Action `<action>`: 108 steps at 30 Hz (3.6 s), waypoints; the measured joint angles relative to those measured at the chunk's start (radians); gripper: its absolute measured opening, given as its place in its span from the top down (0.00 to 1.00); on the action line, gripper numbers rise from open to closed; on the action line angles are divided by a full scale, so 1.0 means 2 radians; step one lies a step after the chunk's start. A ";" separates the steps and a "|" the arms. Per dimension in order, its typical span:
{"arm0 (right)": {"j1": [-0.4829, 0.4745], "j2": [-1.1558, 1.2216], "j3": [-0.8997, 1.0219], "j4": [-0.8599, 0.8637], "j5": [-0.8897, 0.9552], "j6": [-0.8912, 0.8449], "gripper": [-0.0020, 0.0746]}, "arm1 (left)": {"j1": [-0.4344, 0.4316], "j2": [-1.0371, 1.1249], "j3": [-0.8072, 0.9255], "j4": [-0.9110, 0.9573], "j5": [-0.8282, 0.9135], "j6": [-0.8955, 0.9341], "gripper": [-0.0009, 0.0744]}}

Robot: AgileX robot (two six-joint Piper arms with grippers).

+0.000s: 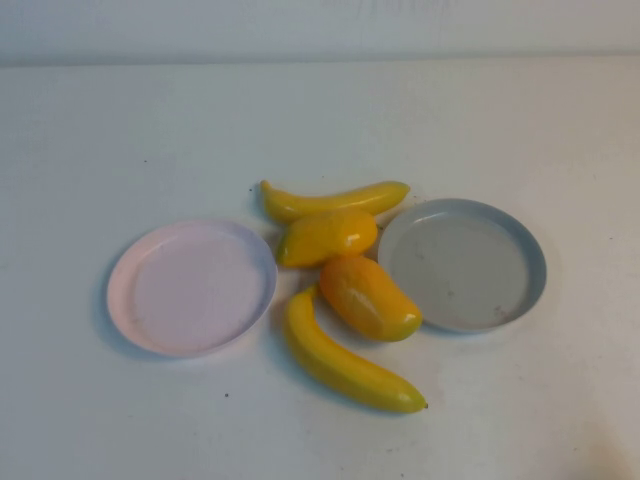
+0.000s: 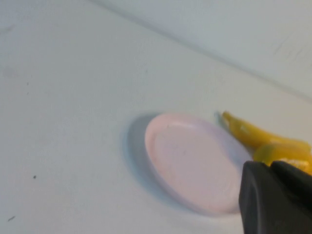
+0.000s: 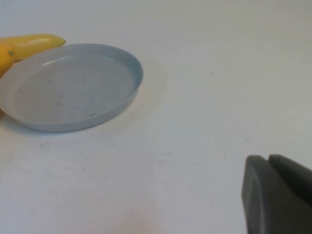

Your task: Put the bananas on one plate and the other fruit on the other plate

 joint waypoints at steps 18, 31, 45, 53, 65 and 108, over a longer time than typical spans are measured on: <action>0.000 0.000 0.000 0.000 0.000 0.000 0.99 | 0.000 0.429 -0.310 -0.240 0.255 0.596 0.99; 0.000 0.000 0.000 0.000 0.000 0.000 0.99 | -0.175 0.729 -0.561 -0.218 0.319 0.849 0.98; 0.000 0.000 0.000 0.000 0.000 0.000 0.99 | -0.286 0.866 -0.659 -0.117 0.286 0.917 0.11; 0.000 0.000 0.000 0.000 0.000 0.000 0.99 | -0.286 0.905 -0.659 -0.112 0.244 1.029 0.10; 0.000 0.000 0.000 0.000 0.000 0.000 1.00 | -0.286 0.942 -0.659 -0.105 0.217 1.058 0.10; 0.000 0.000 0.000 0.000 0.000 0.000 1.00 | -0.129 0.793 -0.592 -0.040 0.231 0.358 0.32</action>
